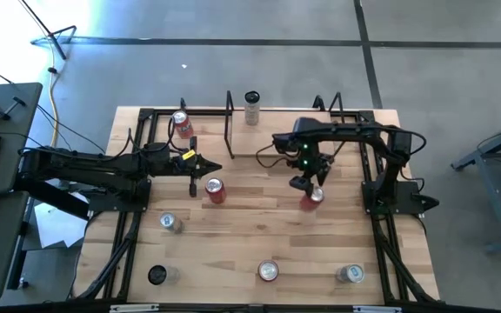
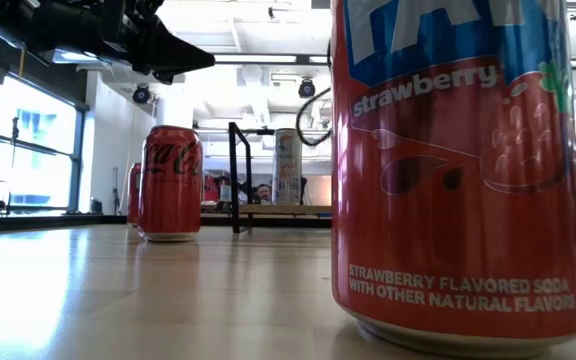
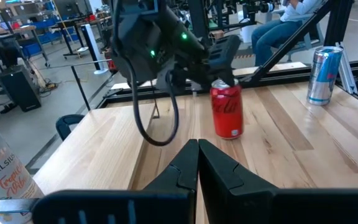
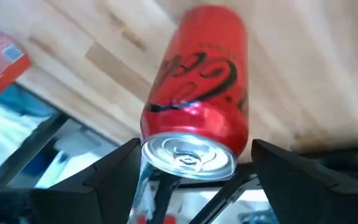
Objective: Place canned beverage on shelf
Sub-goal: Put the right red soda can on the shelf
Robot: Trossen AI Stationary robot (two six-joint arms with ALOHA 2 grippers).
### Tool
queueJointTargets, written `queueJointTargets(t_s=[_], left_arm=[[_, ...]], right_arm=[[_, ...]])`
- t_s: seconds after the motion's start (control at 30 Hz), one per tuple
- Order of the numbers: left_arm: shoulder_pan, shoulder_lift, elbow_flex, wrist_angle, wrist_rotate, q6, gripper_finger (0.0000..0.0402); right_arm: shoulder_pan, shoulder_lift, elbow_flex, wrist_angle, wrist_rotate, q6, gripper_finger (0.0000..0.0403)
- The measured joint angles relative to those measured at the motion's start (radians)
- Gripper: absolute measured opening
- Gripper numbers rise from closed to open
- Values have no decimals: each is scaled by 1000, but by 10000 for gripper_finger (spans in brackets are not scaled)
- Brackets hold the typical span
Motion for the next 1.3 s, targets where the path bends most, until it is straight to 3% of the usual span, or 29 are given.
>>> queueJointTargets(t_s=[0.43,0.67,0.8,1.0,1.3], left_arm=[[0,0,0,0,0,0,3],[0,0,0,-2,0,0,3],[0,0,0,0,0,0,3],[0,0,0,1,0,-18,3],[0,0,0,1,0,-37,3]], right_arm=[[33,-14,113,-2,105,0,286],[165,-174,147,20,380,71,254],[277,-335,23,99,413,220,180],[417,-539,-284,360,410,466,22],[481,-631,-607,595,414,663,33]])
